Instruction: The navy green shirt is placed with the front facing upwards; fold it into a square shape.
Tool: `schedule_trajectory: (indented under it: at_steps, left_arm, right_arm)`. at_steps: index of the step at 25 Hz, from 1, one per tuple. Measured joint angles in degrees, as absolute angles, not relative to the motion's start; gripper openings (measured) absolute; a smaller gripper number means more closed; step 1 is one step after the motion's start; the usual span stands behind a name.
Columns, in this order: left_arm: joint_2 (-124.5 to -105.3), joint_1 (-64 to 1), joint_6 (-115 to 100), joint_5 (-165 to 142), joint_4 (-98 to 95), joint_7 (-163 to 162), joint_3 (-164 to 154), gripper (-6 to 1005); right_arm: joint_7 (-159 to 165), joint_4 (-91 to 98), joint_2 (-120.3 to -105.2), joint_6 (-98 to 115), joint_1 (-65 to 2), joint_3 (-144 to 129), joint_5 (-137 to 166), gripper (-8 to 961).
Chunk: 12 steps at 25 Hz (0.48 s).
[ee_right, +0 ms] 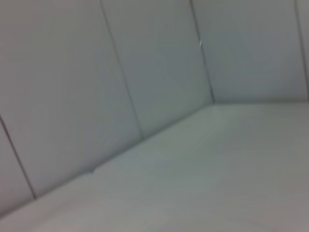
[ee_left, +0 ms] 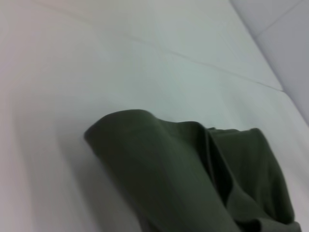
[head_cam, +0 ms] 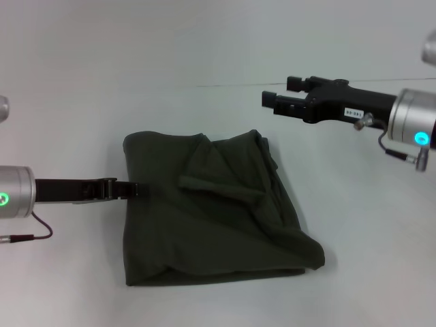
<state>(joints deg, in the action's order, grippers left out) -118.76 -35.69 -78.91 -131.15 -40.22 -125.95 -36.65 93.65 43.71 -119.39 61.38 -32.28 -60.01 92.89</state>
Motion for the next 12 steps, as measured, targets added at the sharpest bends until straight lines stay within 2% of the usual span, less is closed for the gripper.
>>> schedule_trajectory:
  at_steps: [2, 6, 12]
  left_arm:
    - [-119.09, -34.98, -80.47, -130.93, -41.84, -124.95, -36.44, 226]
    - [-119.38, -33.24, -84.74, -130.82, -46.56, -124.51, -36.27, 408]
    - [-119.43, -31.63, -92.65, -130.74, -50.26, -122.13, -31.23, 641]
  right_arm:
    - [103.64, 50.00, -119.39, 62.81, -33.37, -60.06, 102.02, 795]
    - [122.20, 59.36, -119.32, 71.75, -38.86, -59.96, 120.62, 795]
    - [132.82, 61.35, -119.64, 80.54, -46.23, -59.97, 135.65, 795]
